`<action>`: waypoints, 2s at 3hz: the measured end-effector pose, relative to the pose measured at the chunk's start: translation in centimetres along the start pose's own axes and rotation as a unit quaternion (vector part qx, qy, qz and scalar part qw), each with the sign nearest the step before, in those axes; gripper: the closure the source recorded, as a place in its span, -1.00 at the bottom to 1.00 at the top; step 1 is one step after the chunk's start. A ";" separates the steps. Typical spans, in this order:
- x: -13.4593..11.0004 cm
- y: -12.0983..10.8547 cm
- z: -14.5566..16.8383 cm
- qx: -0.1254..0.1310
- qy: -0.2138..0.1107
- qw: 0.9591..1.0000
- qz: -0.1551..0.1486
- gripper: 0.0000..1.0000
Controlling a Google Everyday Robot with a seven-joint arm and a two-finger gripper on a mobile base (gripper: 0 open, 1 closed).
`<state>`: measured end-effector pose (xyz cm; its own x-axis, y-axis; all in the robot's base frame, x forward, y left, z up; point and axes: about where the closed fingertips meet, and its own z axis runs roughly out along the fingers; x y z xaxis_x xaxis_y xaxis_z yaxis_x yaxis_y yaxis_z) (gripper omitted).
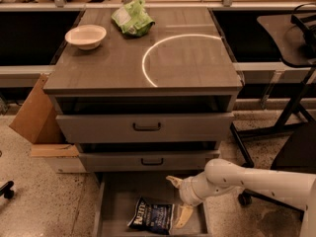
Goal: Pick blue chip bag from bottom drawer and place on counter
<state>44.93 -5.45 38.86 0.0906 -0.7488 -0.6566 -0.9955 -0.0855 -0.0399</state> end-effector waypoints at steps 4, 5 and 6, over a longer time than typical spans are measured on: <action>3.8 -0.8 9.1 -0.016 0.013 1.000 -0.015 -1.00; 5.1 -1.0 12.8 -0.014 0.005 1.000 -0.012 -1.00; 7.3 -1.3 16.7 -0.016 0.003 1.000 -0.012 -1.00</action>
Offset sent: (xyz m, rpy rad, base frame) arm 0.0043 0.0213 -0.0358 -0.0675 -0.0150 0.0476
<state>46.48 0.15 21.56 0.1146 -0.7504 -0.6509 -0.9917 -0.1247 -0.0308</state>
